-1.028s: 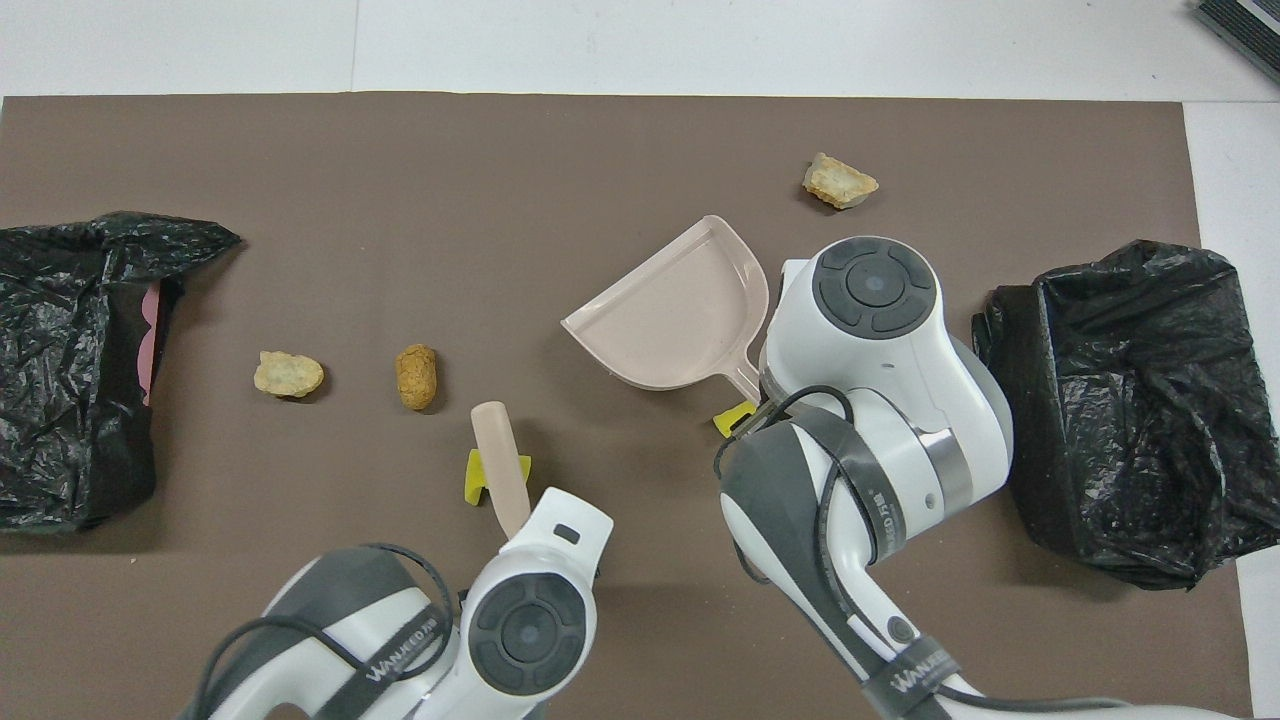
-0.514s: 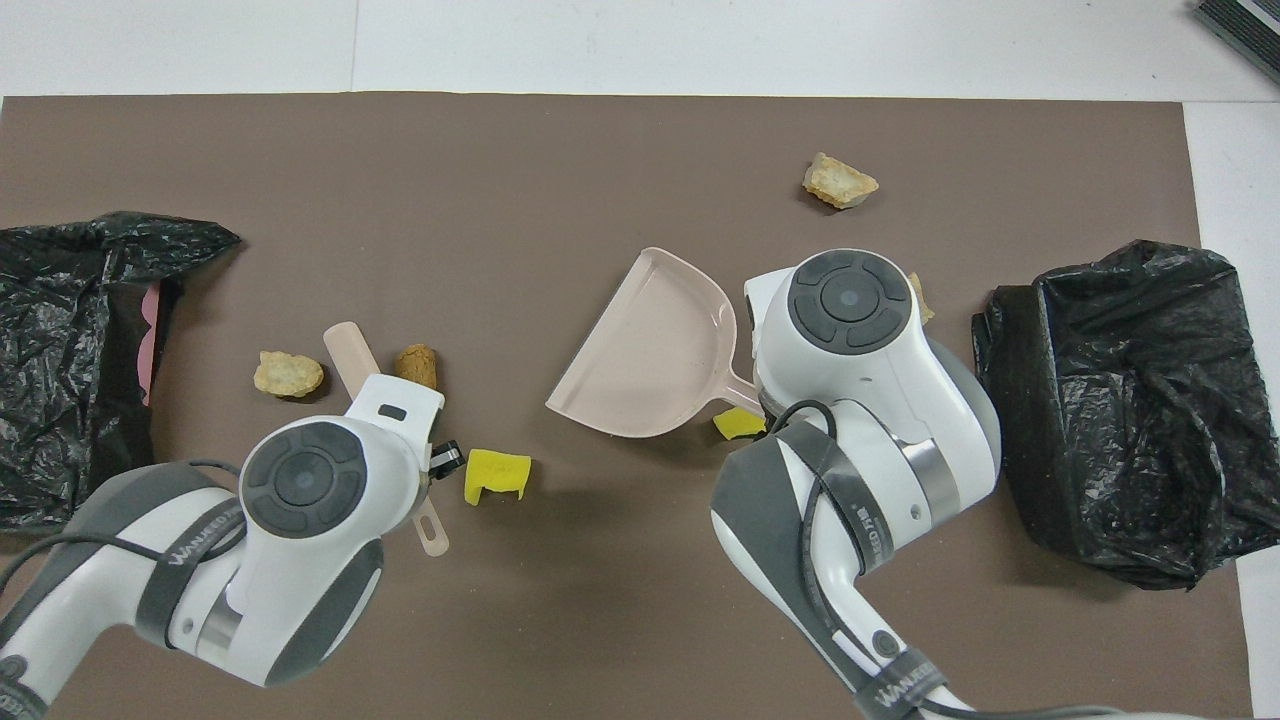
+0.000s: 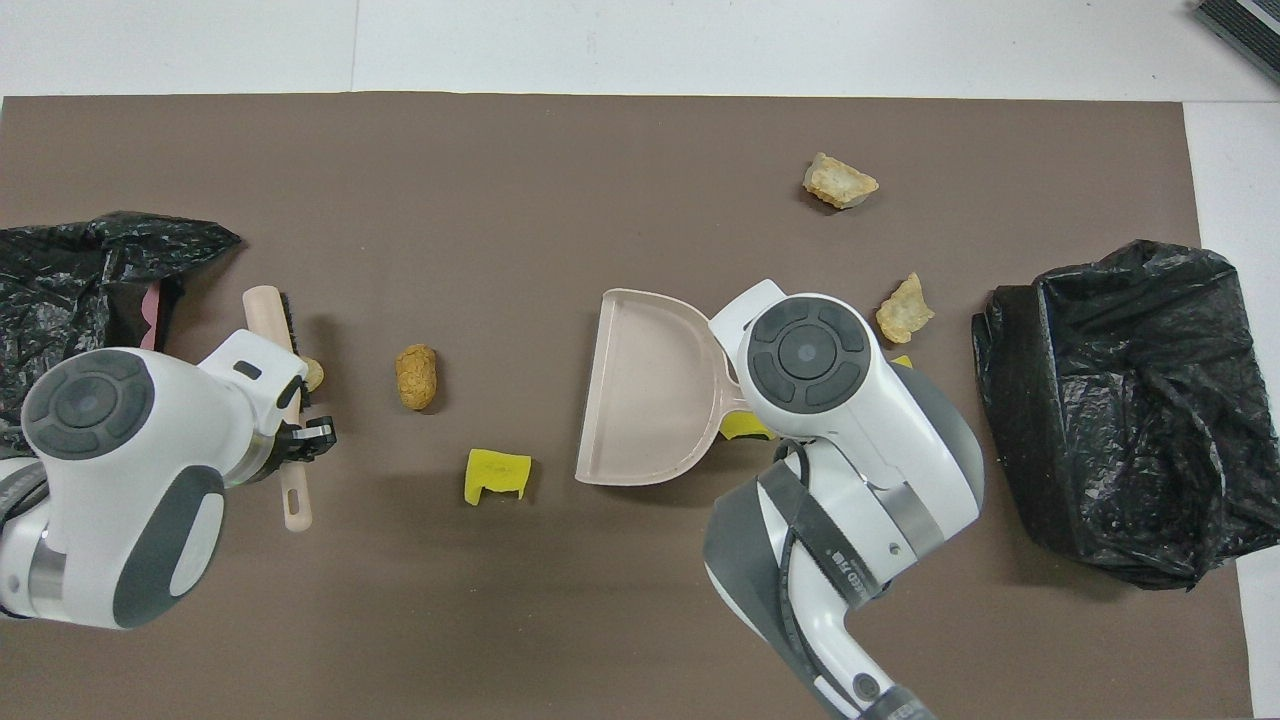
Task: Sweep and dump trash in bin
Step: 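Sweep the bread and nugget into the dustpan with the left gripper's brush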
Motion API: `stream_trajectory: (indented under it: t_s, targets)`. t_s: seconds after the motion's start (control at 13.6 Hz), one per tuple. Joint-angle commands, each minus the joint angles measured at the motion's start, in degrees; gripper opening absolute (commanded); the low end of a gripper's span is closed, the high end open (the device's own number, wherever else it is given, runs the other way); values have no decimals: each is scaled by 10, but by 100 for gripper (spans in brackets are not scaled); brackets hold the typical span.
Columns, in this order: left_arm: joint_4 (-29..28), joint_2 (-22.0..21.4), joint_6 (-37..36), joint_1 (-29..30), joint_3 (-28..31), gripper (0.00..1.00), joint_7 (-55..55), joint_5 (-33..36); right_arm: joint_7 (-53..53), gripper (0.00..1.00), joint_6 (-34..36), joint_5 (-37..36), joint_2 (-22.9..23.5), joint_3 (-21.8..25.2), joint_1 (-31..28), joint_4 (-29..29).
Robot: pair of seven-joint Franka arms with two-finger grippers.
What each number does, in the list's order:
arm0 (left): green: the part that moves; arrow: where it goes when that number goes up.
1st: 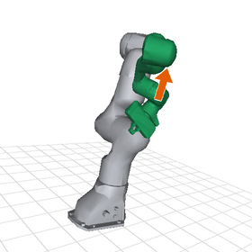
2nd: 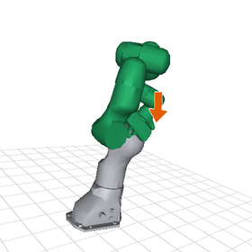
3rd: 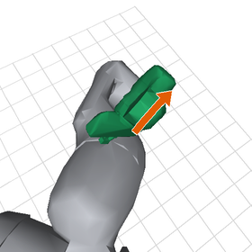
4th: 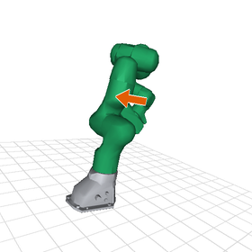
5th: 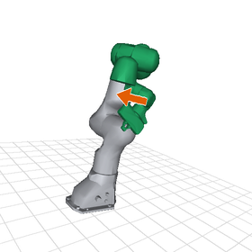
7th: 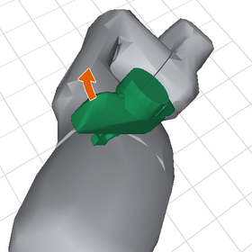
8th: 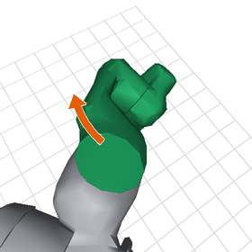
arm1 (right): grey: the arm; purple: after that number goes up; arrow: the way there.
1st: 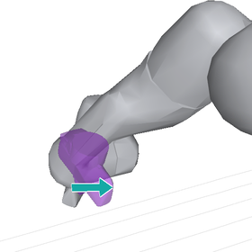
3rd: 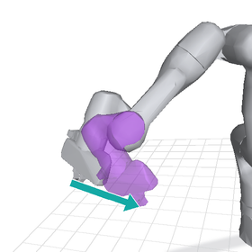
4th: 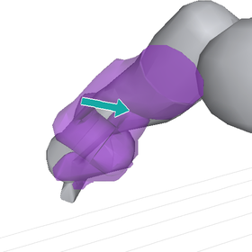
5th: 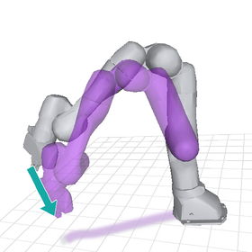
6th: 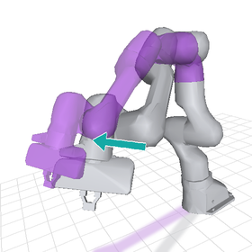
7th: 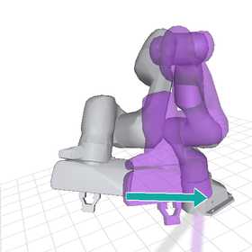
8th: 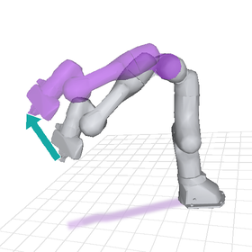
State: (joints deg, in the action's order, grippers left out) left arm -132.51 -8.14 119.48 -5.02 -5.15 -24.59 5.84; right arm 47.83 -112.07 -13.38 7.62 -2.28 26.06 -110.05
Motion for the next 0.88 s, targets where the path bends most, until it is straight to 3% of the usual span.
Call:
stream_trajectory:
  t_s: [0.0,0.44,0.81]
  targets:
    - [6,2,-20,46,-7,0,61,8,87,0,-57,-30,-21,-2,-2,-42]
    - [-22,3,3,84,-8,0,137,8,154,0,-78,-29,17,-3,-6,-30]
    - [-29,18,17,27,-10,0,127,-12,130,0,-65,-19,27,-3,-3,-27]
